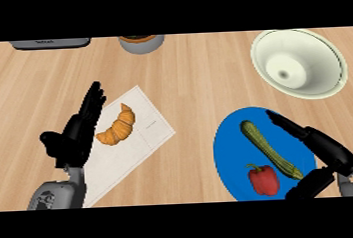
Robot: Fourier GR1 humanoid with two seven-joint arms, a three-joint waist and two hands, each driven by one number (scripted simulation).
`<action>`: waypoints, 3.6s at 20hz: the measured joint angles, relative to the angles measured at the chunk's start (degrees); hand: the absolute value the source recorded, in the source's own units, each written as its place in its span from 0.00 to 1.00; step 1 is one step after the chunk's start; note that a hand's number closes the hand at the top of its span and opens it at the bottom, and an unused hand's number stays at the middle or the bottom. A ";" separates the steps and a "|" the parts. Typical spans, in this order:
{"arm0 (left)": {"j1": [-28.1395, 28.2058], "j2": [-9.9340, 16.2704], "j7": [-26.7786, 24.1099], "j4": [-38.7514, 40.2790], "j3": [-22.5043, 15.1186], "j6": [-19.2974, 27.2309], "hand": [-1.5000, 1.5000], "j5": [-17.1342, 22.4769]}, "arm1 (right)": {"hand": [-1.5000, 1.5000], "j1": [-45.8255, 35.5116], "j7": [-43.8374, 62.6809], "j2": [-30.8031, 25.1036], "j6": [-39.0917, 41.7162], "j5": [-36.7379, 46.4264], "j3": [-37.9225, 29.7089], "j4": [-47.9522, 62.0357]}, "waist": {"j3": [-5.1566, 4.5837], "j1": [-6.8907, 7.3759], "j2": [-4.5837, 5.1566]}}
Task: Pick the squash from the plate and place it in the bowl
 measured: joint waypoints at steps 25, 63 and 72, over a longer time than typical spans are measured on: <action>-0.05 -2.25 0.48 -0.41 0.28 -0.55 0.50 -2.31 | 1.00 -4.67 -16.44 1.86 -10.57 20.69 7.68 10.98 | -0.53 -0.01 -0.48; 0.47 -2.57 1.30 -1.61 0.96 -1.27 0.50 -2.60 | 1.00 -48.07 52.74 16.21 -36.29 37.47 5.92 -8.75 | -0.04 0.27 -0.05; 0.13 -2.87 1.11 -1.21 0.73 -1.24 0.50 -3.15 | 1.00 -51.84 47.26 7.40 -35.66 38.97 -0.62 6.73 | -0.02 0.58 0.19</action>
